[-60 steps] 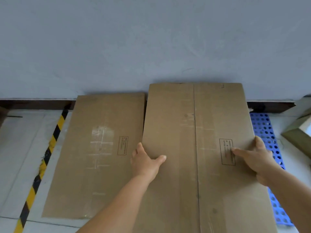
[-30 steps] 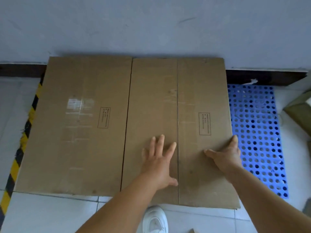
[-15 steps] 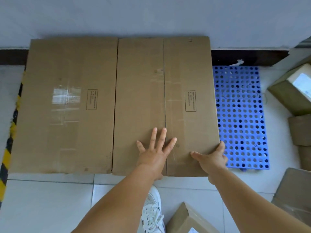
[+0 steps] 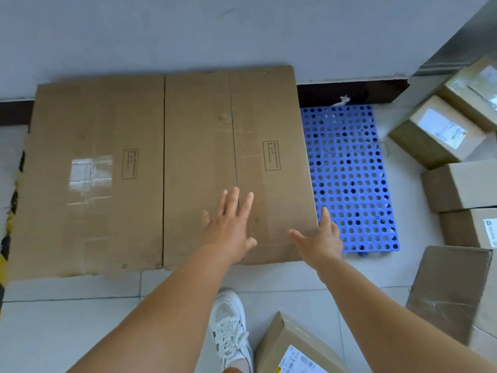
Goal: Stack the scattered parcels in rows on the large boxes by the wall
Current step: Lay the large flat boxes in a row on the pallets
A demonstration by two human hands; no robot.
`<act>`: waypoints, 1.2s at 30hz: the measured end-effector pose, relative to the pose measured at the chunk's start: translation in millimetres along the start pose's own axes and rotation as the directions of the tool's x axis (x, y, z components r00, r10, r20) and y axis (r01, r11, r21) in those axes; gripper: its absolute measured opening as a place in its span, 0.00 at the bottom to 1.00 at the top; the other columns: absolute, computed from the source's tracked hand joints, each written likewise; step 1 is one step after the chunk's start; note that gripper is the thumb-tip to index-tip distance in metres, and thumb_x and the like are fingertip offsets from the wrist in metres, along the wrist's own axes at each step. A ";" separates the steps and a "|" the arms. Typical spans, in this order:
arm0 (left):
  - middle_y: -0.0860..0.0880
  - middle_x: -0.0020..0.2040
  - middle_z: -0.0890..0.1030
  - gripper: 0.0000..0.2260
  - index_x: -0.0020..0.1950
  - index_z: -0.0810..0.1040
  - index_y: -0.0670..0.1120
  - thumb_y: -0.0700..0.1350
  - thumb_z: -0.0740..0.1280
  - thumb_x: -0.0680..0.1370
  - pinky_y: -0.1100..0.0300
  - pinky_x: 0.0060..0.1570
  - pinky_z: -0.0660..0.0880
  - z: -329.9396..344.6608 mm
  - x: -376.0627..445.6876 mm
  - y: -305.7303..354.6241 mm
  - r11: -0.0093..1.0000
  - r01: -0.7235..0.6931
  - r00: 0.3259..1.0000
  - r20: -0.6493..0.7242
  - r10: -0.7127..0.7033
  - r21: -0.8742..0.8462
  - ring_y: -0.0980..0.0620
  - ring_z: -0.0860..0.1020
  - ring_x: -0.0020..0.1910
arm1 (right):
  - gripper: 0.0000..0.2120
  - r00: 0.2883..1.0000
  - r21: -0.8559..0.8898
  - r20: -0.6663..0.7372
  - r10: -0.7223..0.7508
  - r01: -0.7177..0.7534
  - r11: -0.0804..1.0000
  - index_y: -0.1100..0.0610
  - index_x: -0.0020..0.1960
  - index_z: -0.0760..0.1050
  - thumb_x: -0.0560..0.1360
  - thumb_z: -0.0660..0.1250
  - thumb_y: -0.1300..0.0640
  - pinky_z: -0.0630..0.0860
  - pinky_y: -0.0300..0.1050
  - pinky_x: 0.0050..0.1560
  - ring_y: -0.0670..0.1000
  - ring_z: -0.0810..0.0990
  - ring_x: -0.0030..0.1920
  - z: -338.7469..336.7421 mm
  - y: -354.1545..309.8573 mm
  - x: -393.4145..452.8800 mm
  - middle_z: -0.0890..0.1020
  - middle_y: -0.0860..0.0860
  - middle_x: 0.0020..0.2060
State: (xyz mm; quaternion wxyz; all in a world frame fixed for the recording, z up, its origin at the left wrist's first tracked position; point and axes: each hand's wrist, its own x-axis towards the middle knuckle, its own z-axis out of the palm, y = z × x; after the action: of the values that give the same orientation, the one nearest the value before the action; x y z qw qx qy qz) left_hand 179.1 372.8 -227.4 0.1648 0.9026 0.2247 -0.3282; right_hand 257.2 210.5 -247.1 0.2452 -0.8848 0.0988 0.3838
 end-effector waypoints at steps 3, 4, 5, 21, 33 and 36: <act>0.50 0.78 0.37 0.39 0.78 0.38 0.53 0.53 0.64 0.79 0.48 0.74 0.47 -20.6 -25.9 26.4 0.996 0.007 0.994 -0.111 -0.017 -0.092 0.48 0.40 0.78 | 0.45 0.986 -0.159 -0.047 -0.158 0.149 0.976 0.46 0.78 0.43 0.73 0.69 0.43 0.55 0.57 0.73 0.53 0.52 0.76 -30.7 8.6 -31.9 0.52 0.49 0.77; 0.50 0.79 0.38 0.38 0.79 0.39 0.52 0.53 0.63 0.79 0.51 0.74 0.47 -26.8 -36.9 36.0 0.992 0.009 0.990 -0.135 -0.027 -0.127 0.48 0.43 0.78 | 0.44 0.976 -0.203 -0.057 -0.208 0.193 0.960 0.46 0.78 0.43 0.73 0.68 0.43 0.55 0.55 0.74 0.52 0.51 0.77 -43.0 12.1 -43.6 0.52 0.48 0.78; 0.50 0.79 0.41 0.37 0.79 0.41 0.52 0.52 0.63 0.79 0.52 0.74 0.48 -32.2 -49.1 45.9 0.987 0.010 0.986 -0.162 -0.036 -0.163 0.49 0.46 0.78 | 0.44 0.965 -0.238 -0.066 -0.254 0.232 0.943 0.46 0.78 0.43 0.74 0.68 0.43 0.54 0.55 0.73 0.52 0.51 0.77 -55.9 15.8 -55.4 0.51 0.48 0.78; 0.48 0.78 0.58 0.32 0.78 0.54 0.46 0.49 0.64 0.79 0.56 0.73 0.55 -36.5 -244.4 206.9 0.924 -0.276 0.932 -0.307 0.191 -0.264 0.51 0.56 0.76 | 0.39 0.943 -0.247 -0.264 -0.203 0.137 0.959 0.48 0.78 0.43 0.77 0.63 0.43 0.50 0.52 0.75 0.50 0.47 0.77 -210.4 148.4 -240.0 0.49 0.46 0.78; 0.51 0.79 0.54 0.33 0.79 0.49 0.48 0.53 0.62 0.79 0.50 0.74 0.54 2.0 -311.4 299.1 0.846 -0.532 0.839 -0.162 0.520 -0.038 0.52 0.53 0.77 | 0.40 0.883 0.095 -0.441 0.162 -0.134 0.986 0.48 0.78 0.44 0.76 0.65 0.45 0.50 0.52 0.73 0.52 0.49 0.77 -252.7 265.4 -326.0 0.49 0.47 0.78; 0.50 0.78 0.55 0.33 0.79 0.49 0.48 0.53 0.62 0.80 0.49 0.74 0.54 13.0 -318.4 338.8 0.816 -0.578 0.808 -0.124 0.576 0.022 0.51 0.53 0.77 | 0.40 0.866 0.166 -0.444 0.229 -0.172 0.971 0.48 0.78 0.44 0.76 0.65 0.45 0.50 0.53 0.73 0.52 0.49 0.77 -265.6 300.5 -327.5 0.49 0.48 0.78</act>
State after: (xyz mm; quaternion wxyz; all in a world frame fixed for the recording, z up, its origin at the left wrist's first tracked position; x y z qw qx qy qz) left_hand 128.8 -13.8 26.1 0.2496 0.9455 -0.0471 -0.2037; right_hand 90.9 -187.8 39.0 0.2265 -0.9188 0.2684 0.1801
